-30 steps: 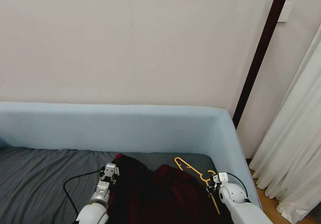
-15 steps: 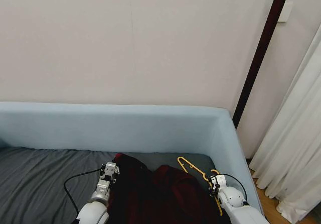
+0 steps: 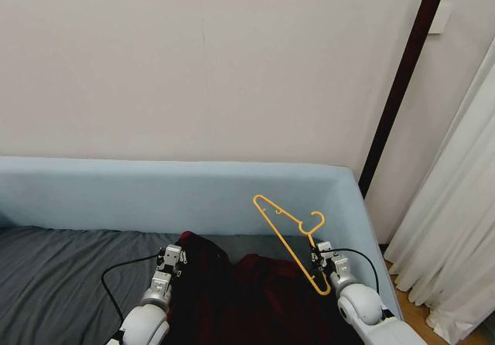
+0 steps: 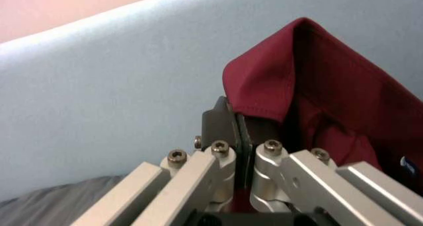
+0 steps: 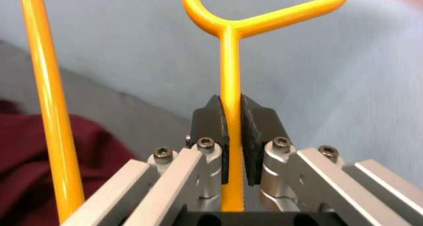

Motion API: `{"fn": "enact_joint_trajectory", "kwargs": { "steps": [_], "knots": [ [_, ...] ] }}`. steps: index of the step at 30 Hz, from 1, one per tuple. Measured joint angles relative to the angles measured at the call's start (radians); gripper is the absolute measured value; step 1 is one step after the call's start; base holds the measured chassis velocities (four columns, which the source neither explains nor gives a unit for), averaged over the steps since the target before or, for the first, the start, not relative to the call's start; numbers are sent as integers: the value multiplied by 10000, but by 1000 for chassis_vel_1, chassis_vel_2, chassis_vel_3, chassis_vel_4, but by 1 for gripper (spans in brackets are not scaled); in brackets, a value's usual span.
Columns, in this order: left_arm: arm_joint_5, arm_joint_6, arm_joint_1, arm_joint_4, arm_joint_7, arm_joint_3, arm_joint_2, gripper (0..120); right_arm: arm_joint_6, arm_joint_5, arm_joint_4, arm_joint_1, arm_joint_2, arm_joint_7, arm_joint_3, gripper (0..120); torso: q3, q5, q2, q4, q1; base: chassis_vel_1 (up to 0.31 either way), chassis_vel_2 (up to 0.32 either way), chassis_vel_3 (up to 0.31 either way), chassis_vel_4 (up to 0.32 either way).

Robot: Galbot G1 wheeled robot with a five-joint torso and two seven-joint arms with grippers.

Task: Pick up the clothes from the sofa and hang them on the clothes hanger.

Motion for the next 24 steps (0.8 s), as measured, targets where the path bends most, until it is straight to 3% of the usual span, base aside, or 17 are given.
{"fn": "enact_joint_trajectory", "kwargs": {
  "steps": [3, 10, 16, 24],
  "knots": [
    [-153, 37, -85, -58, 98, 71, 112, 0, 275, -1125, 1159, -1210, -499, -146, 212, 5, -1, -2, 1, 3, 0, 0, 0, 0, 0],
    [-376, 66, -126, -212, 171, 81, 342, 0, -107, -2752, 2171, -2488, -738, 191, -127, 5, -1, -2, 1, 2, 0, 0, 0, 0, 0],
    [-604, 184, 58, -721, 180, -44, 542, 0, -563, -4124, 2330, -2710, -389, 1028, -1374, 5, -2, -1, 1, 4, 0, 0, 0, 0, 0],
    [-620, 234, 509, -1382, 184, -207, 660, 0, -1057, -4719, 1833, -2227, 426, 1919, -2548, 5, -1, -3, 1, 4, -1, 0, 0, 0, 0]
  ]
}}
